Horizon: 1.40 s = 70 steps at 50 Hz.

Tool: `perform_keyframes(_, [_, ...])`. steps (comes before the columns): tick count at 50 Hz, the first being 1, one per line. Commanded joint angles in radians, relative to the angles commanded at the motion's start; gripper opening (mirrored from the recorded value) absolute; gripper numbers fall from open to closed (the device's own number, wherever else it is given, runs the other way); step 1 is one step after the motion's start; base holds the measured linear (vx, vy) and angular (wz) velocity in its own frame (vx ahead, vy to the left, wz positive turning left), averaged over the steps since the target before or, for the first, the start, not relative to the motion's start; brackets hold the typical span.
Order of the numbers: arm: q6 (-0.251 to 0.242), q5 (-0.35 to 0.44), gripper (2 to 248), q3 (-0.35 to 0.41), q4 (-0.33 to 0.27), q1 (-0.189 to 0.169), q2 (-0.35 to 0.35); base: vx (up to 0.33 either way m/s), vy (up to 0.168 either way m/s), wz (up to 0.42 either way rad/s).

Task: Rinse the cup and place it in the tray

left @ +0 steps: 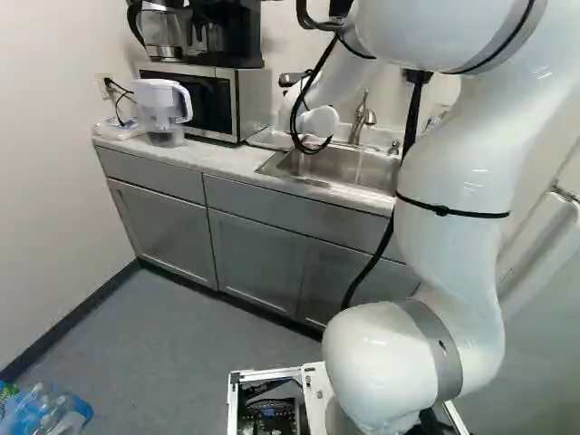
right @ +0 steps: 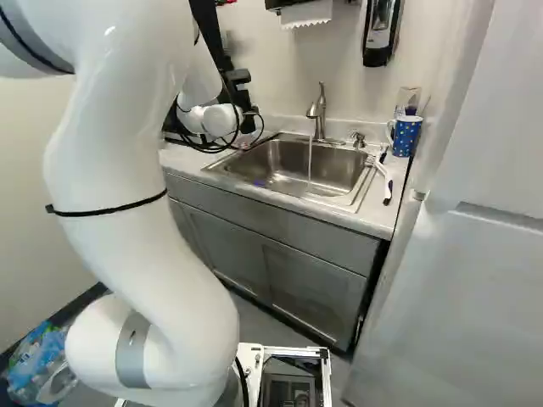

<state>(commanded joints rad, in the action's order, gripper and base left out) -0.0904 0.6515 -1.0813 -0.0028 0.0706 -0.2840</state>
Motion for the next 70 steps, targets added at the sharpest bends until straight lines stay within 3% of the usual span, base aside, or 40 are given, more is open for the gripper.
perform_keyframes(33, [0.000, 0.000, 125, -0.189, 0.059, 0.035, -0.174, 0.000, 0.000, 0.000])
perform_keyframes(70, [0.000, -0.015, 125, -0.218, 0.108, 0.046, -0.260, 0.000, 0.000, 0.000])
